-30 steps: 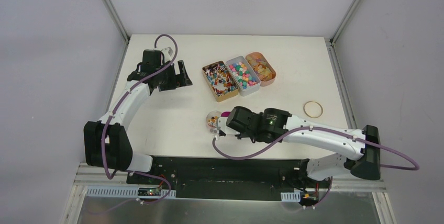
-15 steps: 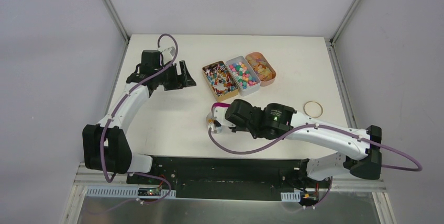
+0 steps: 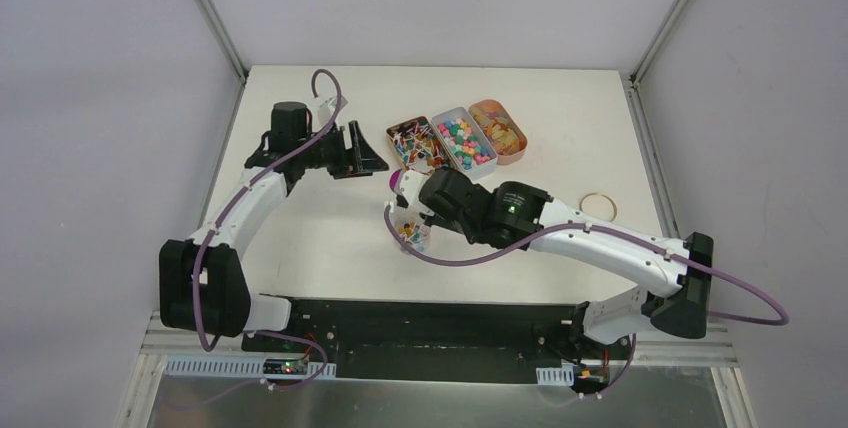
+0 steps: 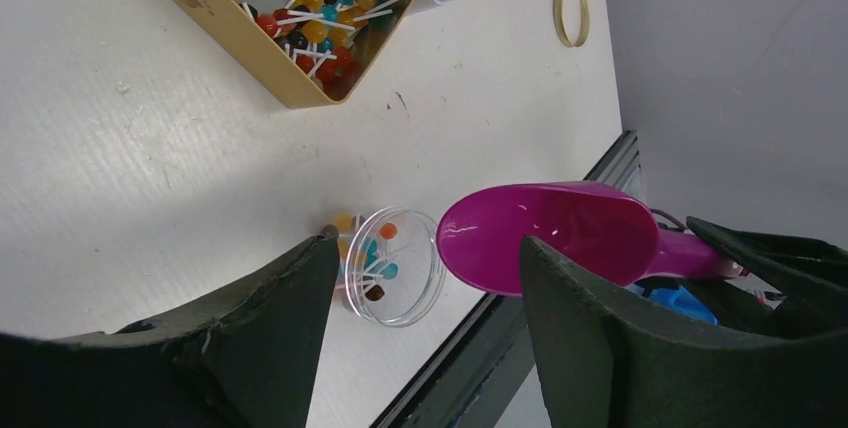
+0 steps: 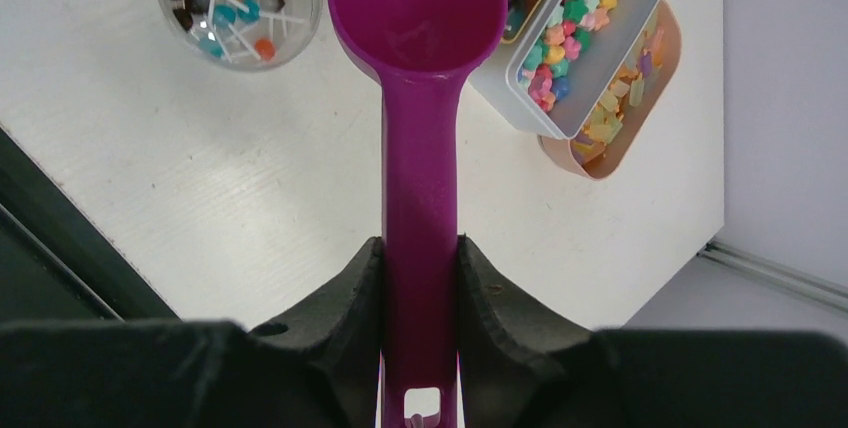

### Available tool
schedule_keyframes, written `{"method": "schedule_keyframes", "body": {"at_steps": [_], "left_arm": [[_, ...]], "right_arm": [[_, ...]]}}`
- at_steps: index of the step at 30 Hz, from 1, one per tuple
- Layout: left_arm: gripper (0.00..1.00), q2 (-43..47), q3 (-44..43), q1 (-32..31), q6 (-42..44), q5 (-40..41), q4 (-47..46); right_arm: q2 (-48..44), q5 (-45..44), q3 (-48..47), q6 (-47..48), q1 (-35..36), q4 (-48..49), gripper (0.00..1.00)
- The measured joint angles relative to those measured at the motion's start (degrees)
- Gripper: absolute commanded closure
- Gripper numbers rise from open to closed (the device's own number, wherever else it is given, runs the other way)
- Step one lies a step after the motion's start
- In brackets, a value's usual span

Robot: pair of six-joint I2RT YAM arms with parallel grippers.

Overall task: Pack the candies
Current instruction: Place the fake candies in the packing bottle, then scoop the fake candies from the storage box.

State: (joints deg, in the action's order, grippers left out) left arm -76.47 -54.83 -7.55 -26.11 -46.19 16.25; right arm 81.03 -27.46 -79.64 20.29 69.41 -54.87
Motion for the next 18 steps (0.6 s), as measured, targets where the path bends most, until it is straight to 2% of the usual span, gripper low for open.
{"method": "schedule_keyframes", "body": {"at_steps": [5, 11, 18], "left_arm": [[0.37, -2.6, 0.1, -1.6, -1.8, -1.6, -2.2], [0.45, -5.9, 0.1, -4.5, -3.6, -1.7, -3.3], [0.44, -8.9, -0.1, -4.8, -6.0, -1.6, -4.9]], "right_arm": [[-0.1, 1.4, -0.5, -1.2, -1.1, 4.7, 1.0], [-0.6, 3.9, -0.8, -1.4, -2.6, 9.1, 1.0], [-4.5, 11.7, 2.6, -2.0, -7.9, 17.7, 1.0]]}}
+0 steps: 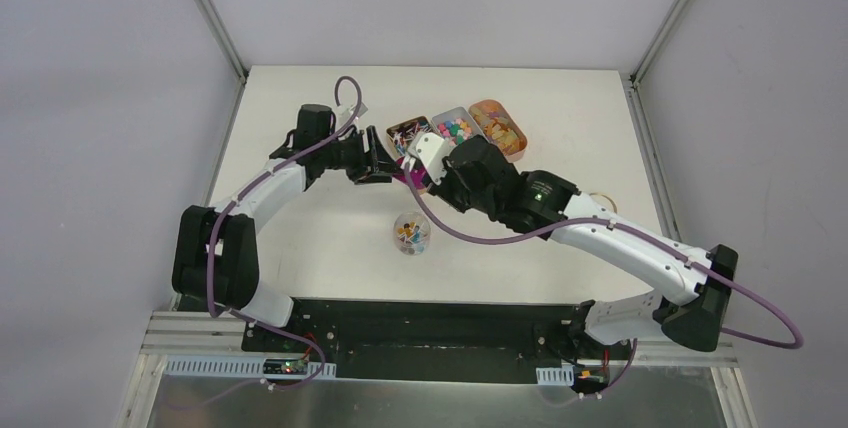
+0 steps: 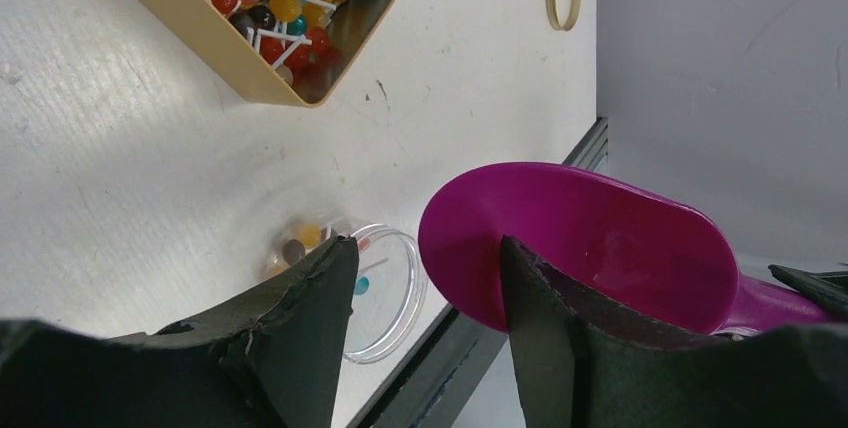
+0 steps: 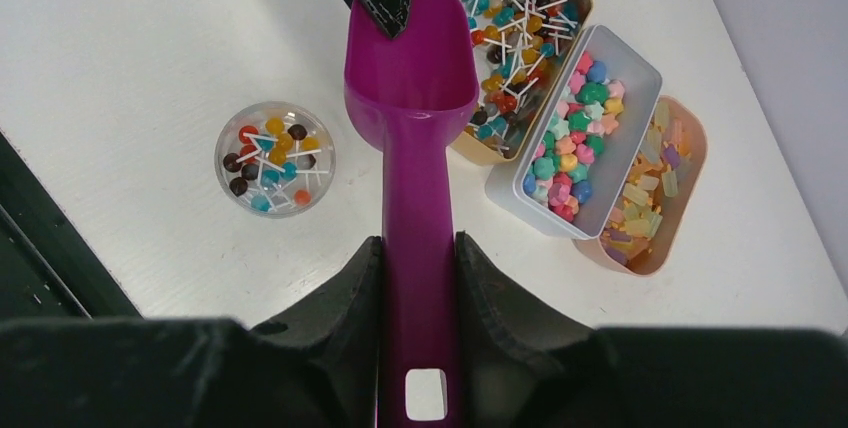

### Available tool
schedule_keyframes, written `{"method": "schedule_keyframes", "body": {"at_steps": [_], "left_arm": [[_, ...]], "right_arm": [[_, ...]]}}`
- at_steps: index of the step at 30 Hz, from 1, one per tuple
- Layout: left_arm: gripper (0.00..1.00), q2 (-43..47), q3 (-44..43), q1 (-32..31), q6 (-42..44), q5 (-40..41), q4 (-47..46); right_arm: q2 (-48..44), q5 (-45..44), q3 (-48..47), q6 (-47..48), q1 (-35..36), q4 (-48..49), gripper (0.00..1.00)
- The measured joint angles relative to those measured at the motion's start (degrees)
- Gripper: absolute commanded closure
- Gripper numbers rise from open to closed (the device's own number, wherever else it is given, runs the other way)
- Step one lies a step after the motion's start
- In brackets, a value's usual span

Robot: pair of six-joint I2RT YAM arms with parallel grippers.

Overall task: Pack the candies
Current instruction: Scoop the fake candies from the storage box.

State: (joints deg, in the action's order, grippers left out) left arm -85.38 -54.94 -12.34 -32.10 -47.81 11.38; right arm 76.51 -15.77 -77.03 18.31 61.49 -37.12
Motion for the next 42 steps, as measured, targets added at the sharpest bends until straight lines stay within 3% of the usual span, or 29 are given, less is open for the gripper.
{"method": "schedule_keyframes", "body": {"at_steps": [7, 13, 15, 16, 33, 37, 42], "left_arm": [[0.28, -0.1, -2.3, 0.1, -0.4, 3.3, -0.1], [0.19, -0.1, -8.5, 0.4, 2.4, 10.6, 5.3], [0.04, 0.0, -10.4, 0.5, 3.6, 13.3, 7.2], [0.01, 0.1, -11.2, 0.5, 4.4, 15.0, 7.9], [0.01, 10.7, -9.3, 0.9, 11.1, 38.5, 15.1], [0.1, 9.4, -9.7, 2.4, 10.2, 39.8, 16.2], [0.15, 1.7, -16.1, 5.8, 7.1, 37.1, 16.1]], "right_arm": [[-1.1, 3.9, 1.7, -1.4, -3.8, 3.7, 1.0], [-0.4, 3.7, 1.7, -3.6, -6.6, 4.7, 1.0], [0.9, 3.4, 1.1, -4.3, -7.8, 4.3, 1.0], [1.9, 3.2, 0.6, -4.7, -8.5, 4.0, 1.0], [23.6, 1.0, -19.1, -10.4, -14.2, -9.5, 1.0], [27.8, 0.8, -22.5, -11.0, -14.2, -12.4, 1.0], [30.6, 1.3, -24.7, -11.2, -14.2, -14.7, 1.0]]}}
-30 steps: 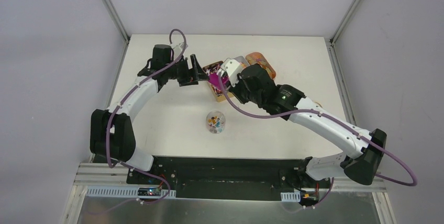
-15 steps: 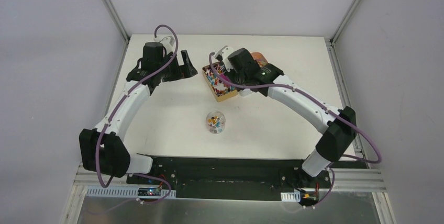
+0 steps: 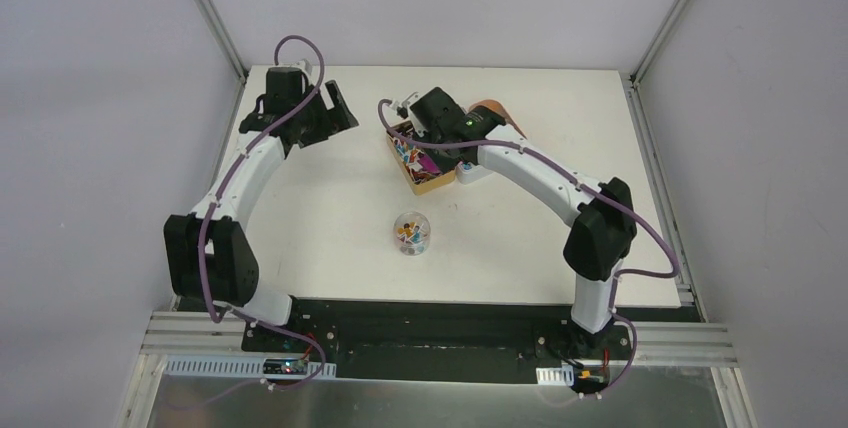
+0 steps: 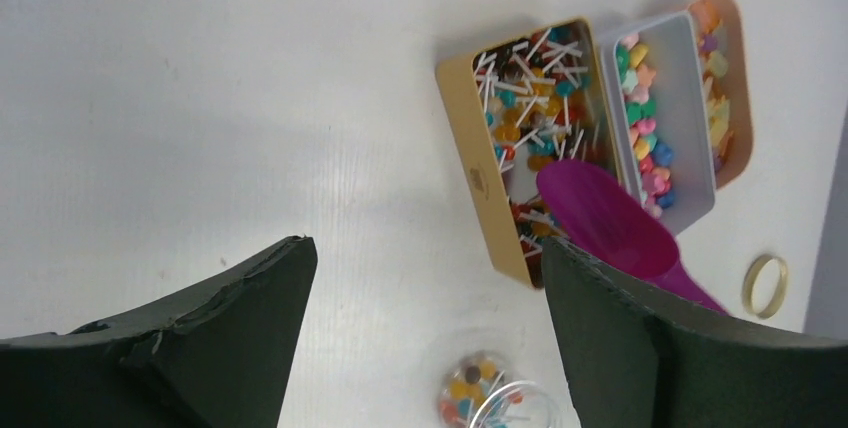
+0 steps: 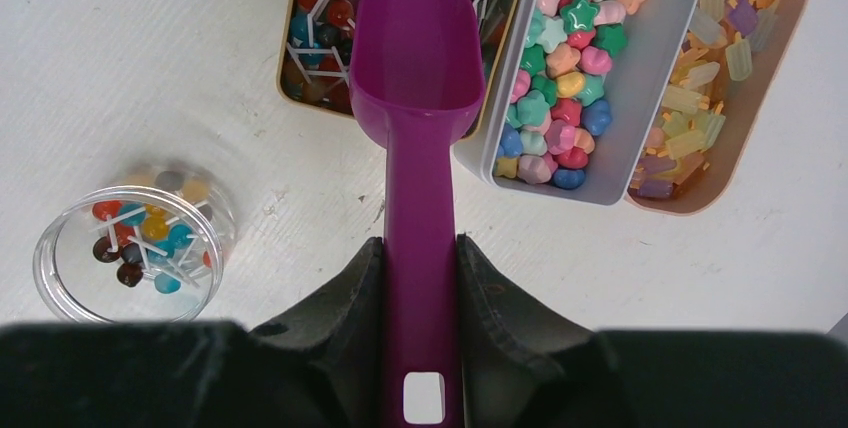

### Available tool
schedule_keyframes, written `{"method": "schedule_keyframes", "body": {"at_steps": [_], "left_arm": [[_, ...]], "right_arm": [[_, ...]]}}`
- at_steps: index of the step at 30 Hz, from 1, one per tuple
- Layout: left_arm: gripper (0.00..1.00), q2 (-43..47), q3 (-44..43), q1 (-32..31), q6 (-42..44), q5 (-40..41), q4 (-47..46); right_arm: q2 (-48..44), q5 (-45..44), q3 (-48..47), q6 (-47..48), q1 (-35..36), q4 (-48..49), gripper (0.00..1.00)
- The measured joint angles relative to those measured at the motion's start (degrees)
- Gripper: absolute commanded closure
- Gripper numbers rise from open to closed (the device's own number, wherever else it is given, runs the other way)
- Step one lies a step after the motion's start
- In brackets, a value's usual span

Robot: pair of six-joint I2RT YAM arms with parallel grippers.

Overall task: Pack the candies
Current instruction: Scoop the fake candies from the storage box.

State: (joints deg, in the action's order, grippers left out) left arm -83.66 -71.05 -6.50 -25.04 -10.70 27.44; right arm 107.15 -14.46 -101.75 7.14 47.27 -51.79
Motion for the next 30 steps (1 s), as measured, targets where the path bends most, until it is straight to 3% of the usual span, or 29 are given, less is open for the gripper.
{"method": "schedule_keyframes", "body": {"at_steps": [6, 30], "left_arm": [[0.25, -7.3, -5.7, 1.3, -4.4, -3.3, -4.4], [0.38, -35.6, -17.0, 1.4, -12.2, -17.4, -19.7]], "right_arm": [[1.6, 0.1, -2.2, 0.0, 0.0, -1.6, 1.0], [6.5, -0.3, -5.1, 0.1, 0.0, -1.6, 1.0]]}}
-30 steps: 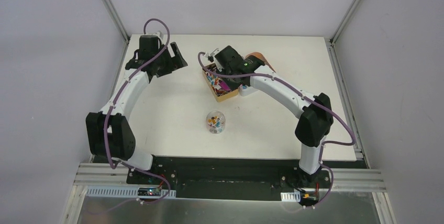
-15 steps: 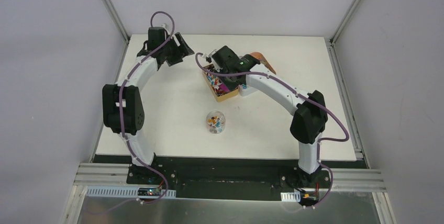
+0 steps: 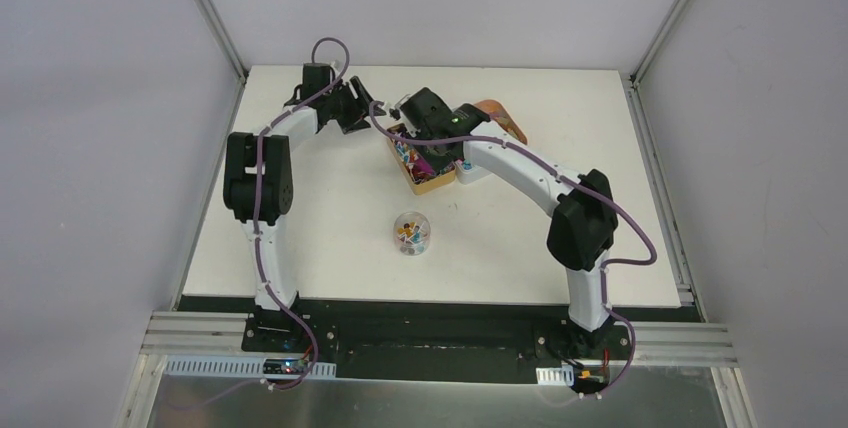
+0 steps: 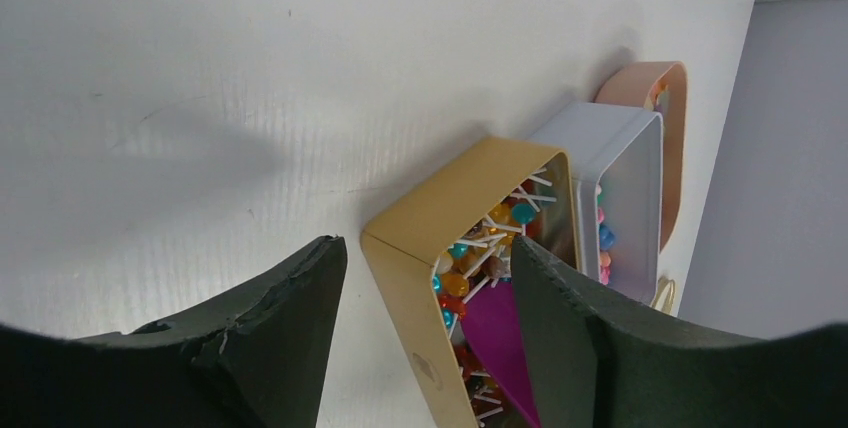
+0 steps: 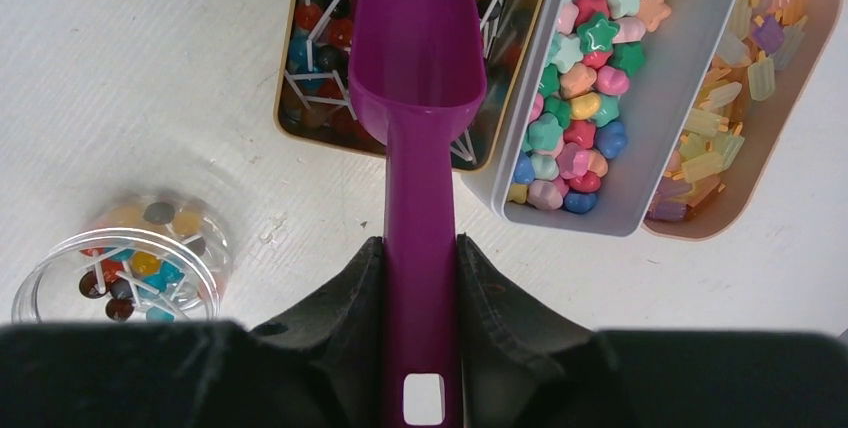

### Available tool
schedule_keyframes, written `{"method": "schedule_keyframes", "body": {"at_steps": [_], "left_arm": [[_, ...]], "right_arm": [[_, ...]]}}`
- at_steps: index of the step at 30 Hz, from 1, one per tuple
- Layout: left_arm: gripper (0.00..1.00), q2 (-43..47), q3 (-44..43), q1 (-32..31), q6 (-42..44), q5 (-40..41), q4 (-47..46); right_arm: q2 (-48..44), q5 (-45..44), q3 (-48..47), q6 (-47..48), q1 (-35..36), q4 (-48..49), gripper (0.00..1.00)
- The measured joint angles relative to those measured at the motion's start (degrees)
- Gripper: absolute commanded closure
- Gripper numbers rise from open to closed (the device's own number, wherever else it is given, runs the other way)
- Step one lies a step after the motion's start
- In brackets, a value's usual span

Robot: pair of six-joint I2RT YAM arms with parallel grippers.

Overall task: Pack the candies
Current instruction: Scoop the fake candies from the storage box.

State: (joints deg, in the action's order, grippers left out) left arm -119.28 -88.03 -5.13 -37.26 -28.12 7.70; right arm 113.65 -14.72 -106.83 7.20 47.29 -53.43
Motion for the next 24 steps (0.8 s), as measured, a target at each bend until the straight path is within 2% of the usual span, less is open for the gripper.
{"method": "schedule_keyframes", "body": {"at_steps": [7, 16, 24], "left_arm": [[0.41, -4.8, -0.7, 0.0, -1.2, -2.6, -0.2], [0.52, -6.8, -1.2, 0.0, -2.1, -5.8, -0.5], [0.54, -8.1, -1.6, 0.0, -2.9, -7.8, -0.9]], "right_arm": [[1.3, -0.5, 0.0, 0.2, 0.0, 1.5, 1.0], [2.3, -0.9, 0.5, 0.4, 0.0, 5.0, 1.0], [3.1, -1.5, 1.9, 0.4, 0.0, 8.9, 1.0]]}}
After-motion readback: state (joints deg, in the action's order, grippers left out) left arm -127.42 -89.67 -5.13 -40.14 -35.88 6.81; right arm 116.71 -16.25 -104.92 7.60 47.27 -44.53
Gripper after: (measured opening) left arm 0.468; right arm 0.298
